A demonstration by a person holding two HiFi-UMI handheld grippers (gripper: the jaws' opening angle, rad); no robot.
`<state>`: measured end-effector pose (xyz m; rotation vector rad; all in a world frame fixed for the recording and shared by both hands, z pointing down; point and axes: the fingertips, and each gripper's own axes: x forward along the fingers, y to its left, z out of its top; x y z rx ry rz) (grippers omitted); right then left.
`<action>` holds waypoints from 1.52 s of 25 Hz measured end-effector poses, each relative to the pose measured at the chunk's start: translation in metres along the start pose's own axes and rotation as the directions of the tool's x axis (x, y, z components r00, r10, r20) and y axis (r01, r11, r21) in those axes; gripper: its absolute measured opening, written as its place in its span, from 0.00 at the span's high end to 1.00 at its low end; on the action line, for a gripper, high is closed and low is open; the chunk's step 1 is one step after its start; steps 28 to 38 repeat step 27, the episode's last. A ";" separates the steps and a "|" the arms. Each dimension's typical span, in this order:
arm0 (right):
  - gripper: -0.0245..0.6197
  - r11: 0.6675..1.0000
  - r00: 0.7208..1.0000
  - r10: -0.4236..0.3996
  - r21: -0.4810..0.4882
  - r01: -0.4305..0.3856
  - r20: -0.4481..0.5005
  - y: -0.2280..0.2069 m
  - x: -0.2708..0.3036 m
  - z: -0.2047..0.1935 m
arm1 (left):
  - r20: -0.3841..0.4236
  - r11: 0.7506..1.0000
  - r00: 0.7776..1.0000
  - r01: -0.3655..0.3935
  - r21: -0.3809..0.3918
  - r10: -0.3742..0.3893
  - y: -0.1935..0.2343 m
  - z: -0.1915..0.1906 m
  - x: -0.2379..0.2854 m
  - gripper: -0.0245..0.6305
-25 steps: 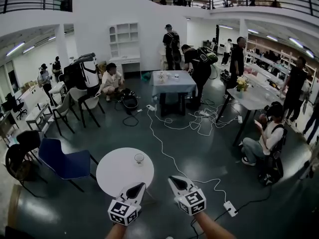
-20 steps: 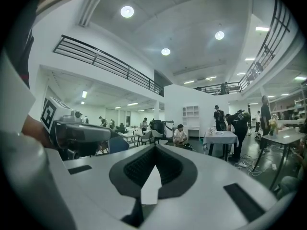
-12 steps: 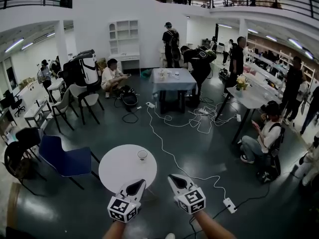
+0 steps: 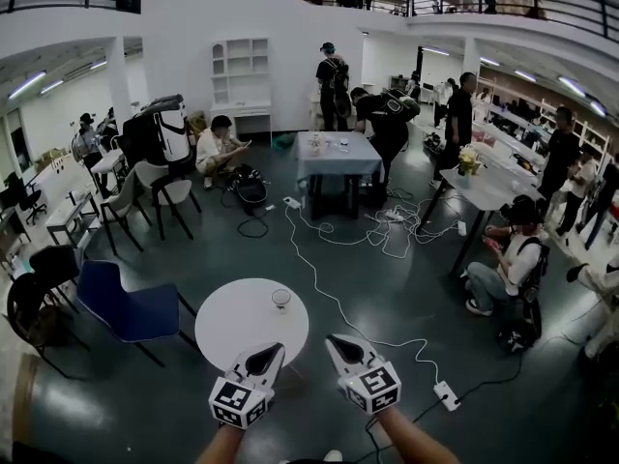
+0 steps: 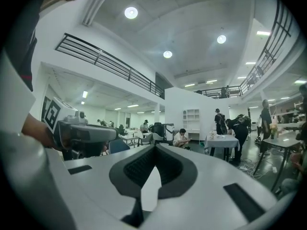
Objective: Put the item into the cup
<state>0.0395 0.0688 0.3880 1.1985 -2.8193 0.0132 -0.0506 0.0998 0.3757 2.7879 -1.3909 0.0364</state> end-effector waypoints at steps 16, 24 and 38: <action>0.95 1.000 1.000 -0.010 0.001 0.010 0.009 0.005 -0.001 -0.004 | -0.003 1.000 1.000 0.026 0.016 -0.026 -0.004 -0.010 0.000 0.94; 0.95 1.000 1.000 -0.012 -0.002 0.012 0.000 0.003 0.009 -0.005 | 0.000 1.000 1.000 0.022 0.005 -0.022 0.006 -0.010 0.002 0.94; 0.95 1.000 1.000 -0.010 0.000 0.010 0.000 -0.002 0.009 -0.002 | 0.001 1.000 1.000 0.022 0.002 -0.022 0.005 -0.007 0.007 0.94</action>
